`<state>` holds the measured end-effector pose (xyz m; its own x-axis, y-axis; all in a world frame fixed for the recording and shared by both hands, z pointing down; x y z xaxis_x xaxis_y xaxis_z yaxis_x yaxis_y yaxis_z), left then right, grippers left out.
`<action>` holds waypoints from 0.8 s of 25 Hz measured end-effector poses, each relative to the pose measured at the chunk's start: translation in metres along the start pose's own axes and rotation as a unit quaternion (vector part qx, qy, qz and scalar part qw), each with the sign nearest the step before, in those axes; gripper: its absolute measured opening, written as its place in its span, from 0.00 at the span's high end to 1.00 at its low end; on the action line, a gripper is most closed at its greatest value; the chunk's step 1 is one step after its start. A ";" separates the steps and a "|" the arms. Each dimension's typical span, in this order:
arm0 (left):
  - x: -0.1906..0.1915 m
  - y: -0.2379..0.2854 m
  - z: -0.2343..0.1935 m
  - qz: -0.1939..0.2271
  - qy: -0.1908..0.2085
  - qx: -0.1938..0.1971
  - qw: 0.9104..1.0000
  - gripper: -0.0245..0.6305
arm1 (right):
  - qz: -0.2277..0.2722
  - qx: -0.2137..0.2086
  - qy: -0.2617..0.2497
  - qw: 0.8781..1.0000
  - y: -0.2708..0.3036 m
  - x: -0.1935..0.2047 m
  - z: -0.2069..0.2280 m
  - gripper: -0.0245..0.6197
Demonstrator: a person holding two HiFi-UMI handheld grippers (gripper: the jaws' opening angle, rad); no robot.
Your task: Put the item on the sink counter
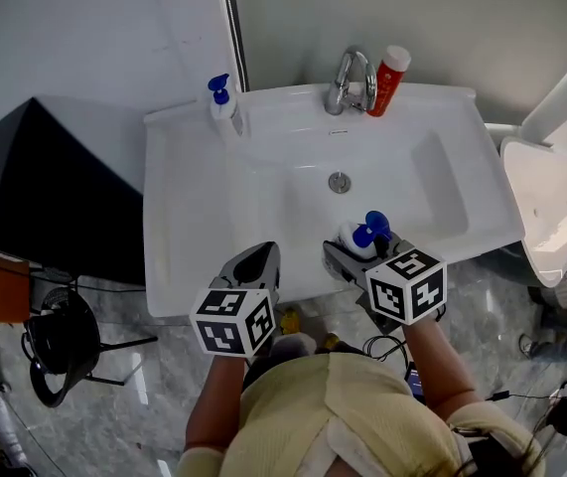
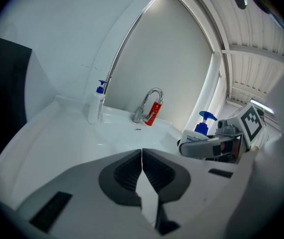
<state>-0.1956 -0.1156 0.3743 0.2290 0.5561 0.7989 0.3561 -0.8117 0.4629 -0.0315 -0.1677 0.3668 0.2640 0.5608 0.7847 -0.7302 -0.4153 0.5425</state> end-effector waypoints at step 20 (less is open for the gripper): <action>-0.023 0.043 -0.033 -0.017 -0.008 0.017 1.000 0.90 | -0.018 0.033 -0.014 0.999 0.041 -0.029 0.032 0.64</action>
<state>-0.2154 -0.1691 0.3878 0.2316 0.5860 0.7765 0.3947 -0.7862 0.4755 -0.0485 -0.2240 0.3755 0.3073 0.5560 0.7723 -0.6767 -0.4429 0.5881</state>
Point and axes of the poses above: the fingertips, and each gripper's own axes: y forward along the fingers, z to its right, x out of its underside, the point moved 6 cm from there along -y, backward along the fingers, and after that the axes turned 1 degree about y, right-handed, at the moved point
